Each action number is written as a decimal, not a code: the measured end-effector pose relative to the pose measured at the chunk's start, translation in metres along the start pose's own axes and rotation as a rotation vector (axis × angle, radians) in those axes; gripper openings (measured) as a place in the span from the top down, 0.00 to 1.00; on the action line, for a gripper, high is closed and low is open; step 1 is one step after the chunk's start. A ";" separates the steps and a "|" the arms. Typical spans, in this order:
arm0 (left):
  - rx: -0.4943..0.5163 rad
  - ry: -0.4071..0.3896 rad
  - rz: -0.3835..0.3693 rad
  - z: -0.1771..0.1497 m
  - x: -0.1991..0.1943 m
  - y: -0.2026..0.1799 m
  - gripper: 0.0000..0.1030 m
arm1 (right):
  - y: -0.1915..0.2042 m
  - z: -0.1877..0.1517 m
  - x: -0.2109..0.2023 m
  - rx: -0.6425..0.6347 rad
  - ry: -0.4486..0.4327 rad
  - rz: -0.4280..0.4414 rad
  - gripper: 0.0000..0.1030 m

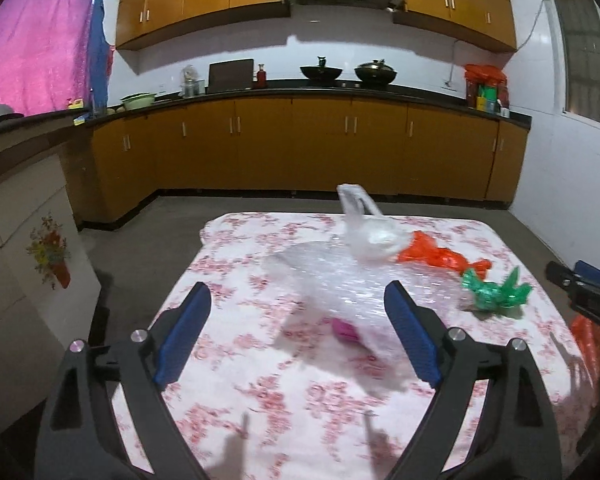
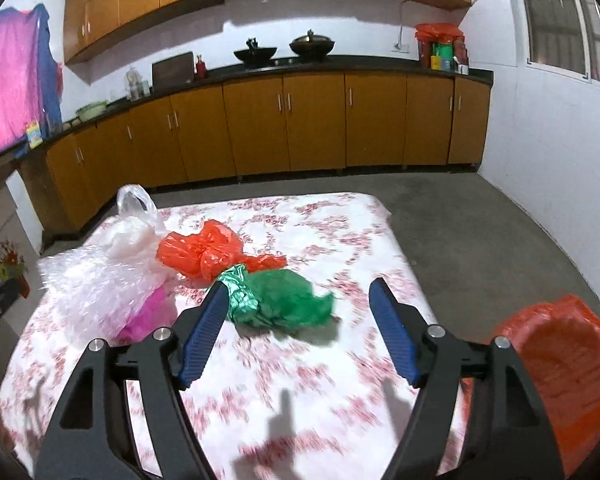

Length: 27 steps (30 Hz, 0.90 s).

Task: Collect trash
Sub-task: 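Move both tools back over the bag pile on the table, then grasp the green bag with the right tool while the left tool grasps bubble wrap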

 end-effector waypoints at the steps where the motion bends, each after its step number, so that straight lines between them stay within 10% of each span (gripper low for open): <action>1: -0.001 -0.001 0.002 0.000 0.001 0.001 0.16 | 0.003 0.000 0.007 -0.005 0.007 -0.008 0.30; 11: -0.041 0.002 -0.029 0.004 0.021 0.012 0.16 | 0.018 -0.009 0.064 0.000 0.117 -0.029 0.34; 17: -0.042 0.024 -0.058 0.004 0.035 0.006 0.16 | 0.020 -0.017 0.064 -0.003 0.153 0.002 0.60; 19: -0.060 0.048 -0.076 0.002 0.043 0.004 0.16 | 0.022 -0.020 0.063 -0.011 0.164 0.016 0.83; 27: -0.130 0.140 -0.131 -0.008 0.062 -0.001 0.26 | 0.026 -0.025 0.053 -0.051 0.163 0.021 0.92</action>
Point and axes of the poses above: each gripper's, at about its wrist camera, not at the fingertips, and x roughly the way its jaws point, y to its left, z to its top, the point moved 6 cm from there along x, roughly the way its jaws point, and after that the axes turned 1 degree about -z, right-handed, at the moved point
